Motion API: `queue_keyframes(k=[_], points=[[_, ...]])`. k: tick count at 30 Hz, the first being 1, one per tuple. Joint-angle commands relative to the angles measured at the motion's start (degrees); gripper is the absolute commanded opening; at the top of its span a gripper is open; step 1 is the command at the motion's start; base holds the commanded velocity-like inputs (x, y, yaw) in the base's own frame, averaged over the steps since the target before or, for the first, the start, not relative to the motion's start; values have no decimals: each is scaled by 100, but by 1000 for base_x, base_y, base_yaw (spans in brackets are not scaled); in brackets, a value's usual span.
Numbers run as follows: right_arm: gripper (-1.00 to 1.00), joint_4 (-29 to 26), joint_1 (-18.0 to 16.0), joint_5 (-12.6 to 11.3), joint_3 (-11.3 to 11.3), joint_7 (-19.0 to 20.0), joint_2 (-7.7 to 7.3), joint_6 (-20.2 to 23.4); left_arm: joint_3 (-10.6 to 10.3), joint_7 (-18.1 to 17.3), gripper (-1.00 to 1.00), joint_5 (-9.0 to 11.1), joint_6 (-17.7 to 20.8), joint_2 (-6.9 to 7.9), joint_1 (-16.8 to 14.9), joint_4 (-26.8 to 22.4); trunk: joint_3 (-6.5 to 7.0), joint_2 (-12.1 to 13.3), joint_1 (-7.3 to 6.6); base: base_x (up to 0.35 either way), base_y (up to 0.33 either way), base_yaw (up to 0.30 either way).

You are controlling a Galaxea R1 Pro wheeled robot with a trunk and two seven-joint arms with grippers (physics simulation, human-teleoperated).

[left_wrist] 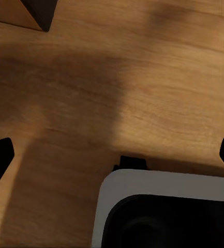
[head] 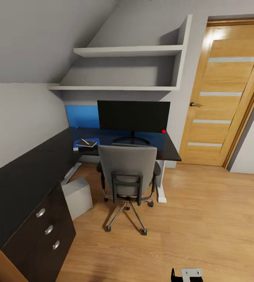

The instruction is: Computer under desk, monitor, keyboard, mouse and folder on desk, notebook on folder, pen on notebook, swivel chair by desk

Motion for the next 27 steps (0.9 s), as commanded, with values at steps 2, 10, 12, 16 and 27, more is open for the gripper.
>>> queue_keyframes(k=[2,10,12,16,27], points=[[100,13,-5,-39,48,-13,4,-20,-46,11,100,27,-23,1,9,-3,31,79,-45,0,0,0],[100,13,-5,-39,48,-13,2,-20,-45,-74,100,27,-33,1,24,-3,174,400,-221,0,0,0],[100,13,-5,-39,48,-13,2,-20,-47,-93,100,27,-33,2,25,-3,210,480,-265,0,0,0],[100,13,-5,-39,48,-13,4,-20,-45,-107,100,27,-34,1,26,-3,282,640,-353,0,0,0],[100,13,-5,-39,48,-13,5,-18,-41,-113,100,27,-9,12,26,-3,480,1081,-594,0,0,0]])
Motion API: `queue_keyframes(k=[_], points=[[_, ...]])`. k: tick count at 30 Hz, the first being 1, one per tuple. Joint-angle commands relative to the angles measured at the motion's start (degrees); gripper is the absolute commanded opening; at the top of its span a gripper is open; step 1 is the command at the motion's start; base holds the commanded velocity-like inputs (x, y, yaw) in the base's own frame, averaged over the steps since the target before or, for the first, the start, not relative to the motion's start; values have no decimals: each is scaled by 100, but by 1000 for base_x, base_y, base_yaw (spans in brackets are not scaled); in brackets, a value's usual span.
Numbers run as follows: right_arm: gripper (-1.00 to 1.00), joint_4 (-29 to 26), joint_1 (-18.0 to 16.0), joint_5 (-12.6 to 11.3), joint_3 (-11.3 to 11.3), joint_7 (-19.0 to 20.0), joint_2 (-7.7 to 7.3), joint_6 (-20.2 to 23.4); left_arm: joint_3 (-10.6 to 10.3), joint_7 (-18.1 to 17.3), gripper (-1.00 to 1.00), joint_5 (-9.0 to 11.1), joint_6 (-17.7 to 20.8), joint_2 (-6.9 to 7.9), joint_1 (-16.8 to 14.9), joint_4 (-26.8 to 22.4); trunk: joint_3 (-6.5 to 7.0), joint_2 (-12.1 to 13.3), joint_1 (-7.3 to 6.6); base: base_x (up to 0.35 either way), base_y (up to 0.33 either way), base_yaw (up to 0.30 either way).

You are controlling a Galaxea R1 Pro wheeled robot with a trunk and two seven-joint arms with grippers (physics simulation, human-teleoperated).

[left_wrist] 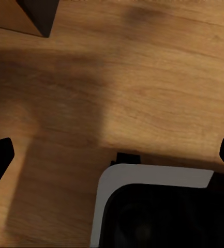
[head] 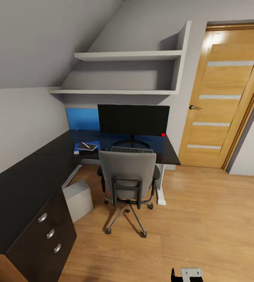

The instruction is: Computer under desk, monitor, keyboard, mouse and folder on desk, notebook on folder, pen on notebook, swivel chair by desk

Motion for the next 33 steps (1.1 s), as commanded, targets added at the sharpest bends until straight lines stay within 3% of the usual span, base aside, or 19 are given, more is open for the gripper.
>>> queue_keyframes(k=[1,28,33], points=[[100,13,-5,-39,48,-13,2,-20,-49,7,100,41,-5,3,-2,0,13,38,-23,0,0,0],[100,13,-5,-39,48,-13,4,-21,-49,6,100,49,7,7,-2,6,497,1121,-616,0,0,0],[100,13,-5,-39,48,-13,2,-21,-49,13,100,49,12,7,-2,4,497,1121,-616,0,0,0]])
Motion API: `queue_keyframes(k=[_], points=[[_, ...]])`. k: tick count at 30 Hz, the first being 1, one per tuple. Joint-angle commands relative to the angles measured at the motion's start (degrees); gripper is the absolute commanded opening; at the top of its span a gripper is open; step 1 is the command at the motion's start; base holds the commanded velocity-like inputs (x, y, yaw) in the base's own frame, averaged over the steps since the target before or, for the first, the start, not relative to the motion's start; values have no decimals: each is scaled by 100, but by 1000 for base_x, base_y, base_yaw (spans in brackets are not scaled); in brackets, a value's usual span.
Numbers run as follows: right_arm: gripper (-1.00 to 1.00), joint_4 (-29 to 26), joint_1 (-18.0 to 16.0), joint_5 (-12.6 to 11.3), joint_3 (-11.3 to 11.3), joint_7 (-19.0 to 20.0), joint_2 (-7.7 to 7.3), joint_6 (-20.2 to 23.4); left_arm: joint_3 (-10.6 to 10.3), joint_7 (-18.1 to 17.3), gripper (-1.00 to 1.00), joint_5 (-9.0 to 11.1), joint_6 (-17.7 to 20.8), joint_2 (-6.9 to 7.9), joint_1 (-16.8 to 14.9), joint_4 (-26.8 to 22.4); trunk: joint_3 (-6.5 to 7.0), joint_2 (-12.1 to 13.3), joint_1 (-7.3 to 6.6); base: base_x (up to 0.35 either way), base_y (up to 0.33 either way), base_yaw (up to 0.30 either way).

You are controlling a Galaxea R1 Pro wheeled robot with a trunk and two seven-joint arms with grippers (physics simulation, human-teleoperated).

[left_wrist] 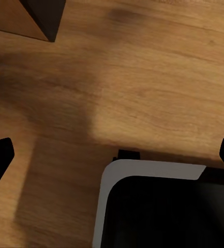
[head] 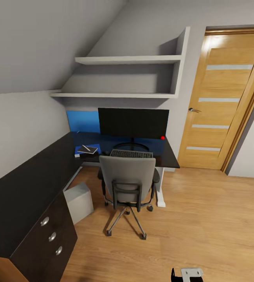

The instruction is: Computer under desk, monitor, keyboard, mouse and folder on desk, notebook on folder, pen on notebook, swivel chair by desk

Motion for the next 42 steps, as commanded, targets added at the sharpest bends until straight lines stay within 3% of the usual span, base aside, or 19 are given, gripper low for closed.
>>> queue_keyframes(k=[1,42], points=[[100,13,-5,-39,49,-14,5,-20,-49,8,100,40,-11,1,-2,-1,-6,-4,0,0,0,0],[100,13,-5,-39,49,-14,4,-20,-53,58,100,37,1,-60,-2,-34,-6,-4,0,0,0,0]])
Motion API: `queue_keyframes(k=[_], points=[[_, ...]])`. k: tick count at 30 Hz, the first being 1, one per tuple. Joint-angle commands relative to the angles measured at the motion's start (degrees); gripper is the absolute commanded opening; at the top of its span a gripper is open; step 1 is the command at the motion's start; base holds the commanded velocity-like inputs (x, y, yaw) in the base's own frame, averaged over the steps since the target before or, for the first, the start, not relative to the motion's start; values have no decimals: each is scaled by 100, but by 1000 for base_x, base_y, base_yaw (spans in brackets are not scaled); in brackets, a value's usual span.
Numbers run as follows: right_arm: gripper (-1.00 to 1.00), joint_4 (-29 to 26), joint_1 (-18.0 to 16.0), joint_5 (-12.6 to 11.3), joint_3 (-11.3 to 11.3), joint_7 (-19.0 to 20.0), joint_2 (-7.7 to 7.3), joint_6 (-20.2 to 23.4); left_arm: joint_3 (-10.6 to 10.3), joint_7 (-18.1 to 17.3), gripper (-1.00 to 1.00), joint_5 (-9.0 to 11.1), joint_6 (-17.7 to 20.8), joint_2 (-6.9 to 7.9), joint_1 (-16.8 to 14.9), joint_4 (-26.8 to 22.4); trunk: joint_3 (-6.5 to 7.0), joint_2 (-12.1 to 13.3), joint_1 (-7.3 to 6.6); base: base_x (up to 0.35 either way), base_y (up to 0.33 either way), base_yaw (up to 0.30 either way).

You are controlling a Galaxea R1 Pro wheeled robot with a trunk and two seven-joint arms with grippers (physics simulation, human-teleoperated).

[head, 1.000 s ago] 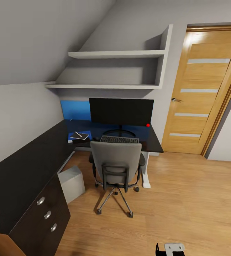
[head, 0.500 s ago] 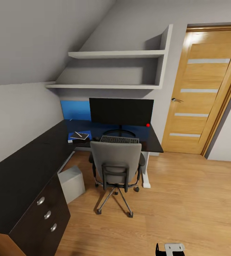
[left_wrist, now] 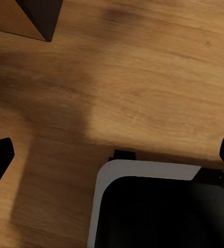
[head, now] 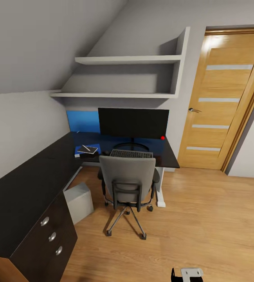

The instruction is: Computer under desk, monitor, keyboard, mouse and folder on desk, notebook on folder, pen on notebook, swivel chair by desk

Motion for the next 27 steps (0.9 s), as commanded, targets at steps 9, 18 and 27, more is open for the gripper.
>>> queue_keyframes(k=[9,18,27], points=[[100,13,-5,-39,48,-13,5,-20,-53,10,100,30,-12,-5,-2,-2,-6,-4,0,0,0,0],[100,13,-5,-39,48,-13,5,-20,-53,8,100,29,-12,-8,-2,-2,-6,-4,0,0,0,0],[100,13,-5,-39,48,-13,6,-20,-58,8,100,29,-12,-8,-2,-2,-6,-4,0,0,0,0]])
